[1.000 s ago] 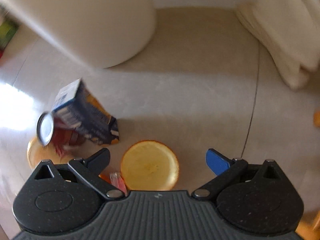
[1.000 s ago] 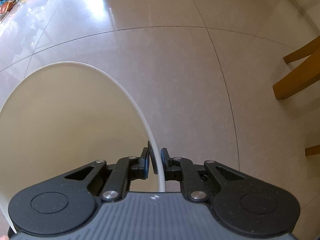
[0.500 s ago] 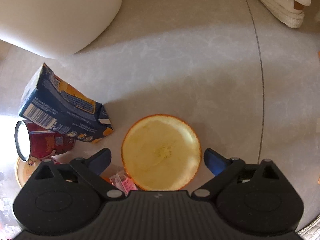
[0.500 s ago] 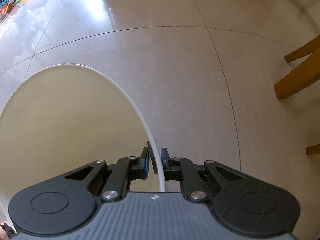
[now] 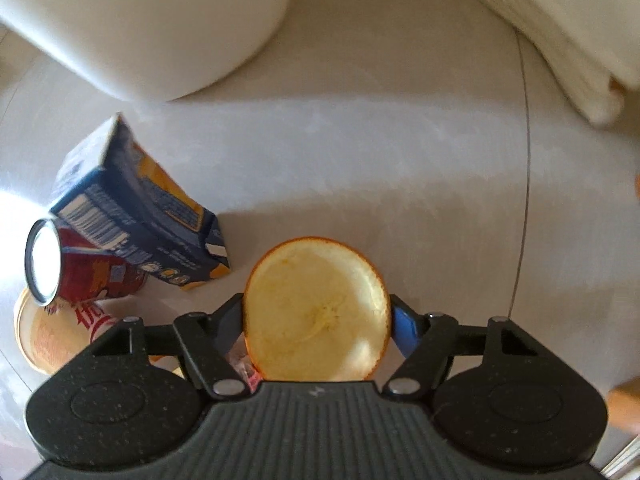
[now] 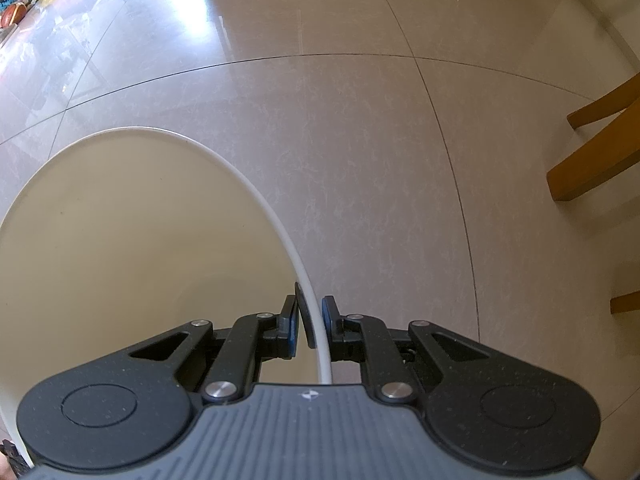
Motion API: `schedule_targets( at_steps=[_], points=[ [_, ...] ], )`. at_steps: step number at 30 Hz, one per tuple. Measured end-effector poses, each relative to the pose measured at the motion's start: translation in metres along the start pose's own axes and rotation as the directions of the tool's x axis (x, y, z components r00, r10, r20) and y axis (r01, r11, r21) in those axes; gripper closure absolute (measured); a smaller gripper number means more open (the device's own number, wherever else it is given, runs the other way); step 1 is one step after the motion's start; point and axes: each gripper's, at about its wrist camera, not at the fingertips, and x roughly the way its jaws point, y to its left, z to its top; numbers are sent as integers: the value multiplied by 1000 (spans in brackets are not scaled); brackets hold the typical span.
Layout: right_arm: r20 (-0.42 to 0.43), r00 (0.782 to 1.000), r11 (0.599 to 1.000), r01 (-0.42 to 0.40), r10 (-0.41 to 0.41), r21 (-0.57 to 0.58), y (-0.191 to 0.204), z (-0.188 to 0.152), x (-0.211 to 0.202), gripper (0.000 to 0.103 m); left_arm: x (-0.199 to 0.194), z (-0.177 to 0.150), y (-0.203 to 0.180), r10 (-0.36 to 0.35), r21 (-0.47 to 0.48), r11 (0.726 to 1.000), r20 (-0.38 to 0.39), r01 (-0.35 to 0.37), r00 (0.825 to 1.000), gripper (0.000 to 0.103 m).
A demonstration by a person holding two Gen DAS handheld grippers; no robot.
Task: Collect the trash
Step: 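Close the left gripper on the half orange peel and lift it, then carry the orange peel over the bin and open the left gripper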
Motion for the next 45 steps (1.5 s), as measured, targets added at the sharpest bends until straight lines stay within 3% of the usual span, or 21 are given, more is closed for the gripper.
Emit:
schedule_targets(
  at_steps=[7, 15, 22, 31, 45],
  points=[
    [2, 1000, 1000, -6, 6, 2, 0, -1, 1, 89, -29, 7, 19, -17, -181, 983, -1, 17, 1000, 31],
    [-7, 999, 999, -31, 31, 8, -6, 3, 1, 89, -85, 11, 48, -26, -357, 934, -15, 19, 1000, 31],
    [-11, 999, 999, -42, 42, -10, -11, 4, 0, 89, -133, 16, 59, 20, -403, 915, -31, -30, 999, 31],
    [22, 999, 998, -42, 43, -45, -8, 3, -13, 88, -168, 31, 75, 36, -452, 891, 12, -27, 999, 31],
    [-14, 1000, 989, 9, -12, -146, 5, -8, -21, 90, -239, 75, 113, 71, -509, 860, 99, -11, 993, 31]
  ],
)
